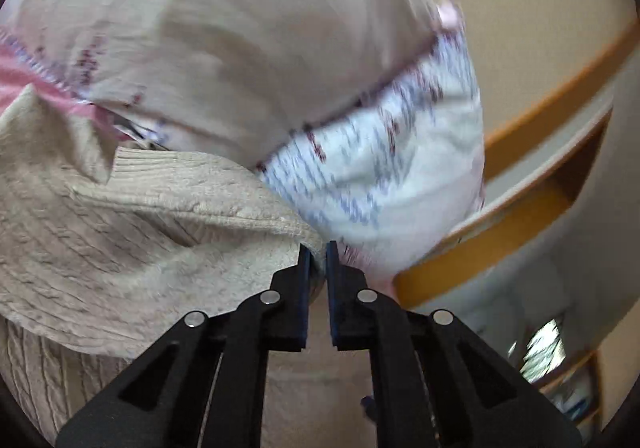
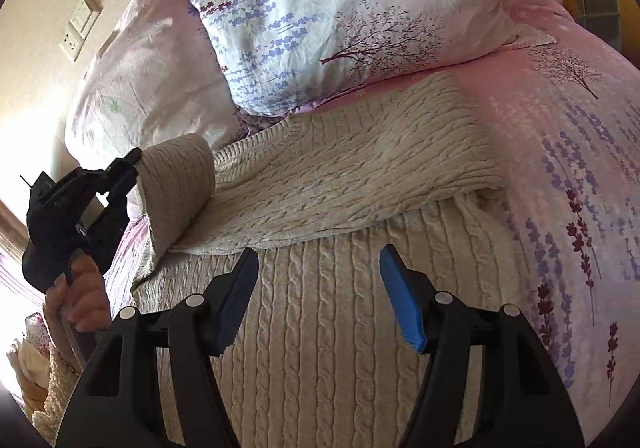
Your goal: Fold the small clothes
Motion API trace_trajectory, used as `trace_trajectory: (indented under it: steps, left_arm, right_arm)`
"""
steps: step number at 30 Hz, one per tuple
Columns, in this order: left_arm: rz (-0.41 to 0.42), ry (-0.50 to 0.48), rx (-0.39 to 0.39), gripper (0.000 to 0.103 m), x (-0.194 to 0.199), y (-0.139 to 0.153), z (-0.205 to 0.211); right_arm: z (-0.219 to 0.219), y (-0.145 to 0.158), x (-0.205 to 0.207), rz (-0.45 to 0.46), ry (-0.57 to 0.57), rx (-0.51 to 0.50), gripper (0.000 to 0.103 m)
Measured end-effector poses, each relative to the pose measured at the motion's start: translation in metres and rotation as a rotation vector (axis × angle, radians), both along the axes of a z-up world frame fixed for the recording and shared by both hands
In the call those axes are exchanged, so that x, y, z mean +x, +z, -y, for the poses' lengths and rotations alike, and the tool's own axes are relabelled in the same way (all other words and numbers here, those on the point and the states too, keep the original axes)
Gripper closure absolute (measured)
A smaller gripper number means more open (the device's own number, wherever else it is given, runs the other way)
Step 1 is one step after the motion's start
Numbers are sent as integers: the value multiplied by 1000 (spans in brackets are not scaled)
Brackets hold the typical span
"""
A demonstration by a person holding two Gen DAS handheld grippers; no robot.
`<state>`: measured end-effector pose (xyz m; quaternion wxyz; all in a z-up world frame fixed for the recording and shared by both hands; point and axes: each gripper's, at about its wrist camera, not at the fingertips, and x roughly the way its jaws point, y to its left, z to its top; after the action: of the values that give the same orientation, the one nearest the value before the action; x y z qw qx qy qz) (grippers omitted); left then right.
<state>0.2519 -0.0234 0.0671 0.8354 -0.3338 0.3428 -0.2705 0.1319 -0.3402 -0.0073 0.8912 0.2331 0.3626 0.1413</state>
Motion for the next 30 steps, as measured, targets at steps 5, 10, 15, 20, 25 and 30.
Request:
trace_trajectory:
  steps: [5, 10, 15, 20, 25, 30]
  left_arm:
    - [-49, -281, 350, 63, -6, -33, 84]
    - [93, -442, 519, 40, -43, -25, 95]
    - [95, -241, 488, 31, -48, -5, 1]
    - [-79, -8, 466, 32, -30, -12, -98]
    - [-187, 39, 455, 33, -22, -38, -124]
    - [-197, 42, 476, 36, -21, -45, -126]
  right_arm:
    - [23, -5, 5, -16, -74, 24, 38]
    - [29, 6, 16, 1, -69, 74, 41]
    - [-10, 31, 37, 40, 65, 1, 58]
    - [-109, 58, 65, 142, 244, -257, 59]
    - [-181, 39, 105, 100, 263, -471, 70]
    - [-139, 45, 105, 141, 94, -339, 99]
